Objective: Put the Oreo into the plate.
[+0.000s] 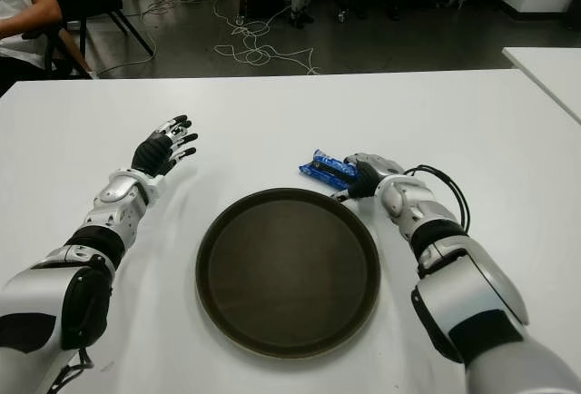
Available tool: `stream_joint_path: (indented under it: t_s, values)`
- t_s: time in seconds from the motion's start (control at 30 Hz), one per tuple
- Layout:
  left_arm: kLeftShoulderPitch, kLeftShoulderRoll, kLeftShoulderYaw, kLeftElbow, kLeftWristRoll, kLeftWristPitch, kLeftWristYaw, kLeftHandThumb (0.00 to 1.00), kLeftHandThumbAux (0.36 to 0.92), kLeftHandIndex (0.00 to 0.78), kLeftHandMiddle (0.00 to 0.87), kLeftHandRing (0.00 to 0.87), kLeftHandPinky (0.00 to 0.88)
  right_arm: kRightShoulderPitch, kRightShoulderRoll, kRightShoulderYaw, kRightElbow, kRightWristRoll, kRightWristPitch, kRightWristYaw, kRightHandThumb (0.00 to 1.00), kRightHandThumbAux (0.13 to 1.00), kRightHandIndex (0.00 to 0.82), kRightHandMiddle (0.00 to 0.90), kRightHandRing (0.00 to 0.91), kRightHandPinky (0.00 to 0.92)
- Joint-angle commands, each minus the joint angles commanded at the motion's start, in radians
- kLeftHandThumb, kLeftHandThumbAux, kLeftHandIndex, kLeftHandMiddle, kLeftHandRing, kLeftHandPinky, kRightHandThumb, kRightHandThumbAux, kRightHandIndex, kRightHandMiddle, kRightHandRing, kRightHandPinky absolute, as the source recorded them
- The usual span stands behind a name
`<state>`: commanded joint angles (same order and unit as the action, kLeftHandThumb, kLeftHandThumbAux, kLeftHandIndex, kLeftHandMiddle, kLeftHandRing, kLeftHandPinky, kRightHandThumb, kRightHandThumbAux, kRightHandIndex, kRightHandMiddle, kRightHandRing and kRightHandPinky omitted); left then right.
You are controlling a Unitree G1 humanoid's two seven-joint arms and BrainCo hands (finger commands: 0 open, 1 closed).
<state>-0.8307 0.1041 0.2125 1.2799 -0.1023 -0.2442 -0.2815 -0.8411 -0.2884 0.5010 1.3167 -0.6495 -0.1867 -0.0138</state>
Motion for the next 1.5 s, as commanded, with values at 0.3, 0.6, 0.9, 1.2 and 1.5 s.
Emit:
stream_joint_path:
  t_s: [0.3,0.6,0.9,1.2,1.5]
  values:
    - [0.0,-0.001,-0.006,-0.001,0.005,-0.002,0.007,0.074,0.443,0.0,0.054,0.089,0.115,0.038,-0.015,-0.159,-0.019,0.13,-0.123,-0.272,0.012,0.582,0.042,0.087,0.081,0.079]
    - [0.001,-0.003,0.016,0.005,-0.015,-0.01,0.001,0.091,0.463,0.031,0.098,0.11,0.118,0.067,0.042,-0.654,-0.032,0.675,-0.344,-0.022,0.093,0.619,0.201,0.289,0.312,0.338]
    - [0.004,0.002,0.013,0.007,-0.007,-0.025,0.02,0.175,0.503,0.086,0.158,0.163,0.177,0.037,0.059,-0.823,-0.015,0.855,-0.214,0.094,0.061,0.556,0.278,0.391,0.447,0.448]
    - [0.006,0.006,-0.008,0.009,0.025,-0.047,0.079,0.454,0.597,0.262,0.311,0.338,0.368,0.03,0.066,-0.804,-0.017,0.799,-0.18,0.027,0.116,0.591,0.377,0.518,0.558,0.568]
    - [0.008,-0.002,-0.013,0.007,0.043,-0.073,0.112,0.814,0.665,0.427,0.465,0.546,0.57,0.045,0.071,-0.733,-0.025,0.69,-0.234,-0.082,0.636,0.706,0.434,0.647,0.66,0.686]
